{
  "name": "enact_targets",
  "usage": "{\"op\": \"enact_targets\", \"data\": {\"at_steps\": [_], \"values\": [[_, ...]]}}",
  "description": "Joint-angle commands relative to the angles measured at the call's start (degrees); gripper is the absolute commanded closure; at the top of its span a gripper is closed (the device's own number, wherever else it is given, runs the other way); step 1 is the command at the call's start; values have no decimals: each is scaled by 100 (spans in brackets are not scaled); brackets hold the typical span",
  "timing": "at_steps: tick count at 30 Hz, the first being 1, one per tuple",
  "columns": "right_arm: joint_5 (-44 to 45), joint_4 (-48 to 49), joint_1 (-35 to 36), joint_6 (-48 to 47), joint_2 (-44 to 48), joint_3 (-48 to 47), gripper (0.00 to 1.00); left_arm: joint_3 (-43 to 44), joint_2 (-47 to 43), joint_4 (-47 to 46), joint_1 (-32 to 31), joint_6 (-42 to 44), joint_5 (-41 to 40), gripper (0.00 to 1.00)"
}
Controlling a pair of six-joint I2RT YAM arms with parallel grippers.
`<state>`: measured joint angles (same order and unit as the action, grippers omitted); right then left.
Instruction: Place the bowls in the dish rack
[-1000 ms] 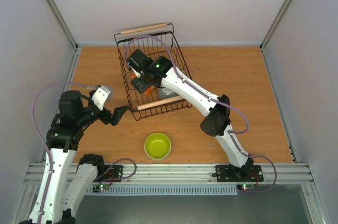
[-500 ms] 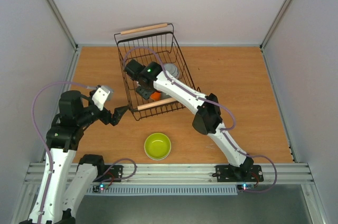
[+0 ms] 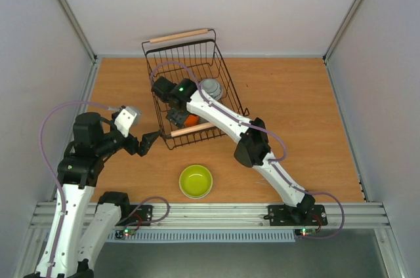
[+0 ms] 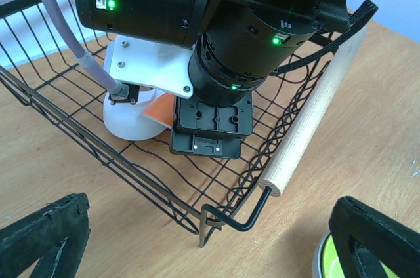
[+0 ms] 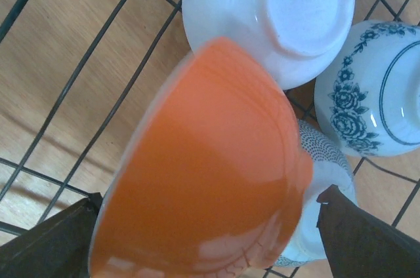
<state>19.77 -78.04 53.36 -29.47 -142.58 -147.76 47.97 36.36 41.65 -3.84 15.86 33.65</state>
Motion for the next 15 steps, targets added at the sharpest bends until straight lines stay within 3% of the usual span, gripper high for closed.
{"op": "enact_targets", "data": {"at_steps": [1,4,15], "values": [[-60,-163,64,-85,21,-149,6,-50,-4,-268,-3,32,77,1],[-146,-151,97,-84,53,-126,2,-50,-8,-257,-4,40,80,1],[-803,-29,165,-117,199,-43,1,-41,-46,-244,-3,49,72,1]]}}
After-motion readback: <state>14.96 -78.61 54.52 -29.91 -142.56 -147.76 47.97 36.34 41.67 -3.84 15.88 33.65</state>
